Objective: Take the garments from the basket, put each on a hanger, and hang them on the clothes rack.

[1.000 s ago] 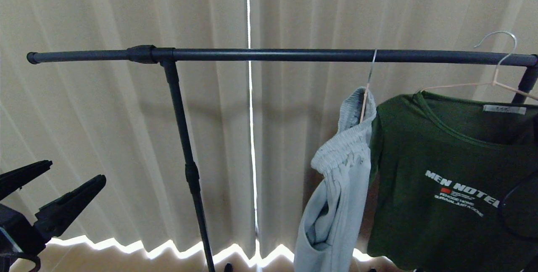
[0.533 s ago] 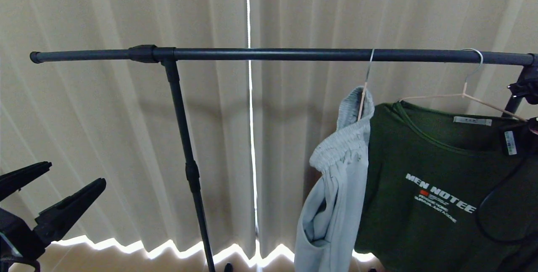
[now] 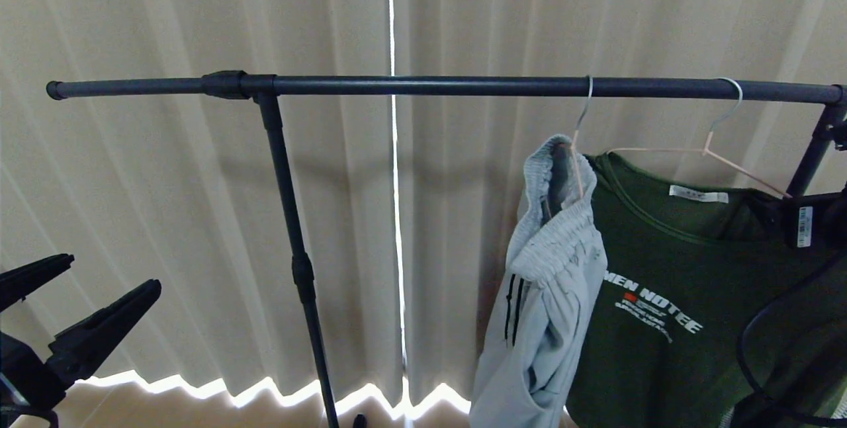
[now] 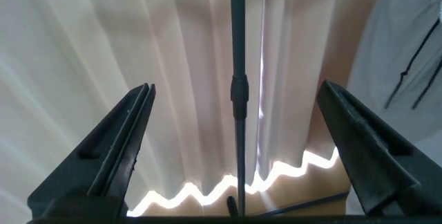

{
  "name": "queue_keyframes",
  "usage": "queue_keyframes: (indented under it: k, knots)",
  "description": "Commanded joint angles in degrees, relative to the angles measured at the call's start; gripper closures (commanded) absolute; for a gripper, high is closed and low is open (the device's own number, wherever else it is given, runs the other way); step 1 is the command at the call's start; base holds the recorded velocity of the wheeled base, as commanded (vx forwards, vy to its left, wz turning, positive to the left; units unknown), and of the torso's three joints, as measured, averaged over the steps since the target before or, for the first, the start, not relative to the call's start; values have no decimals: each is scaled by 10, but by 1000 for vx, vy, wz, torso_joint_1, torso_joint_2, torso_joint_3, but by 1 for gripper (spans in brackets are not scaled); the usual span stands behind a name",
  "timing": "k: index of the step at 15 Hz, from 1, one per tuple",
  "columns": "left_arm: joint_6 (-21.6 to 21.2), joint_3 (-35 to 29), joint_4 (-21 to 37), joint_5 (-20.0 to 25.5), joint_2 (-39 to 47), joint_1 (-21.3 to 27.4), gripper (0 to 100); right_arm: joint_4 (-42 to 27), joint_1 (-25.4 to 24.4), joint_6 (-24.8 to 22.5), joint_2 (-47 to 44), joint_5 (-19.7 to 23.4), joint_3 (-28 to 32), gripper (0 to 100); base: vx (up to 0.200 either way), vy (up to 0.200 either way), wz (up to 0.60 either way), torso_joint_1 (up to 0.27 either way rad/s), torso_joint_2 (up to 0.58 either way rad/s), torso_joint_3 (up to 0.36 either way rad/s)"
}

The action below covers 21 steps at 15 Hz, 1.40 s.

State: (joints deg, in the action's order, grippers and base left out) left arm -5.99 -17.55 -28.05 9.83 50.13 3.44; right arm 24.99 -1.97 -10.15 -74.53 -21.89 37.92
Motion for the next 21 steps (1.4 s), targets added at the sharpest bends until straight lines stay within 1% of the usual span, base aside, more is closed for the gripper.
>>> queue_keyframes:
  k: [1, 3, 4, 7, 8, 9, 10, 12, 14, 15, 16, 18, 19, 20, 21]
  knots:
    - [-1, 5, 0, -2, -8, -1, 0, 1, -5, 5, 76, 33, -36, 0, 0, 0, 0, 0, 0, 0]
    - [-1, 12, 2, -16, -17, -20, 0, 1, -1, 15, 122, 92, -87, 0, 0, 0, 0, 0, 0, 0]
    - [-1, 12, 2, -18, -16, -36, 0, 1, 0, 27, 142, 112, -109, 0, 0, 0, 0, 0, 0, 0]
    - [0, 14, 3, -18, -17, -65, 0, 2, -1, 44, 193, 138, -145, 0, 0, 0, 0, 0, 0, 0]
    - [1, 15, 2, -19, -19, -75, 0, 2, -2, 65, 209, 155, -154, 0, 0, 0, 0, 0, 0, 0]
    - [0, 16, 2, -19, -21, -85, 0, 1, -6, 75, 219, 171, -155, 0, 0, 0, 0, 0, 0, 0]
    - [3, 19, 2, -18, -28, -93, 0, 2, -5, 76, 228, 187, -153, 0, 0, 0, 0, 0, 0, 0]
    - [9, 35, 3, -21, -45, -114, 0, -6, -6, 73, 264, 195, -161, 0, 0, 0, 0, 0, 0, 0]
    - [12, 55, 5, -25, -74, -138, 0, -6, -7, 73, 281, 211, -162, 0, 0, 0, 0, 0, 0, 0]
    - [12, 76, 5, -35, -107, -152, 0, -7, -7, 66, 303, 222, -162, 0, 0, 0, 0, 0, 0, 0]
    - [12, 81, 13, -58, -137, -168, 0, -7, -7, 53, 323, 234, -164, 0, 0, 0, 0, 0, 0, 0]
    - [12, 68, 56, -78, -180, -185, 0, -9, -7, 34, 352, 248, -169, 0, 0, 0, 0, 0, 0, 0]
    - [12, 65, 69, -78, -193, -186, 0, -9, -7, 28, 361, 255, -170, 0, 0, 0, 0, 0, 0, 0]
    - [12, 67, 96, -78, -223, -186, 0, -10, -7, 15, 381, 267, -175, 0, 0, 0, 0, 0, 0, 0]
    - [11, 68, 112, -78, -238, -186, 0, -13, -7, 9, 390, 271, -175, 0, 0, 0, 0, 0, 0, 0]
